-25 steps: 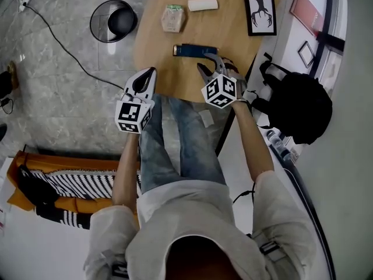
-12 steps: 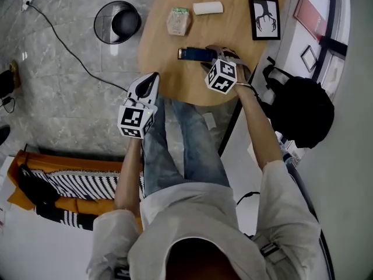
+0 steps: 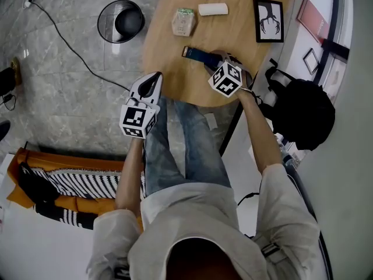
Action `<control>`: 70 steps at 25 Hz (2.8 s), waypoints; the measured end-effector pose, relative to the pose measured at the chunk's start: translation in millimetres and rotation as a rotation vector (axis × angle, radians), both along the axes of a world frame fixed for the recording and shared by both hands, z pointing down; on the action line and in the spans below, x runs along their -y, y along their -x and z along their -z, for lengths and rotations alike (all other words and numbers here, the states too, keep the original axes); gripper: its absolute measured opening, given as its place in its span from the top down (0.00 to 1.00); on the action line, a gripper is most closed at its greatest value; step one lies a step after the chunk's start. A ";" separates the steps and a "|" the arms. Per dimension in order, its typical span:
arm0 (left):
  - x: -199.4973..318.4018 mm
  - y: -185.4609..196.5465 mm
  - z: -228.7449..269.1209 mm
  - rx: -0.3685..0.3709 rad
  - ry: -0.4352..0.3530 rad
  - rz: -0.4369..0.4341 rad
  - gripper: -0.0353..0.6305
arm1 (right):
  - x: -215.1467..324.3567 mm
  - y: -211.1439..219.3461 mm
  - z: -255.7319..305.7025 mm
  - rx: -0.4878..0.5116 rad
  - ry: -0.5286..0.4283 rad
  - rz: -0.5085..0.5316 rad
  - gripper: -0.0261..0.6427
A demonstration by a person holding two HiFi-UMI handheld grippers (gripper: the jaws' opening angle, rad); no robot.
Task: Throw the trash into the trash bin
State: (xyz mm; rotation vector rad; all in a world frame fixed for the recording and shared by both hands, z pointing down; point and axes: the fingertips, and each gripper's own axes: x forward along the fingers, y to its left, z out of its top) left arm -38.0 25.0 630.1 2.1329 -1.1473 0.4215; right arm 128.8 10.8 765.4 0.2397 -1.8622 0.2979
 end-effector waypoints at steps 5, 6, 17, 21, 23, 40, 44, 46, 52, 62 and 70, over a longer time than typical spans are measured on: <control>3.5 6.8 1.0 -0.001 -0.005 0.016 0.92 | 4.0 5.0 20.1 0.109 -0.011 -0.243 0.67; 4.0 9.0 1.1 -0.001 -0.004 0.021 0.92 | 6.7 7.0 25.9 0.139 -0.014 -0.304 0.67; 11.0 34.0 1.4 0.008 -0.008 0.093 0.92 | 36.9 10.8 74.5 0.471 -0.035 -0.870 0.67; 10.3 46.9 3.4 0.008 -0.010 0.136 0.92 | 40.2 16.1 84.0 0.529 -0.021 -0.943 0.67; 9.0 54.4 4.6 0.009 -0.012 0.152 0.92 | 41.6 23.4 87.3 0.529 -0.025 -0.920 0.67; 2.2 190.3 12.6 0.045 -0.015 0.365 0.92 | 93.0 233.4 100.6 0.620 0.012 -0.597 0.67; 3.1 213.7 9.0 0.044 -0.009 0.402 0.92 | 108.5 274.6 96.2 0.624 0.016 -0.547 0.67; 2.7 220.7 7.6 0.040 -0.006 0.414 0.92 | 116.4 289.9 91.2 0.623 0.017 -0.533 0.67; -1.4 237.1 2.9 0.028 0.002 0.435 0.92 | 137.6 323.3 65.4 0.578 -0.006 -0.483 0.54; 6.1 233.1 3.9 0.022 0.000 0.403 0.92 | 117.9 310.2 74.9 0.576 0.000 -0.434 0.92; 14.2 198.6 8.7 0.023 -0.006 0.329 0.92 | 112.9 270.6 86.9 0.589 -0.029 -0.498 0.92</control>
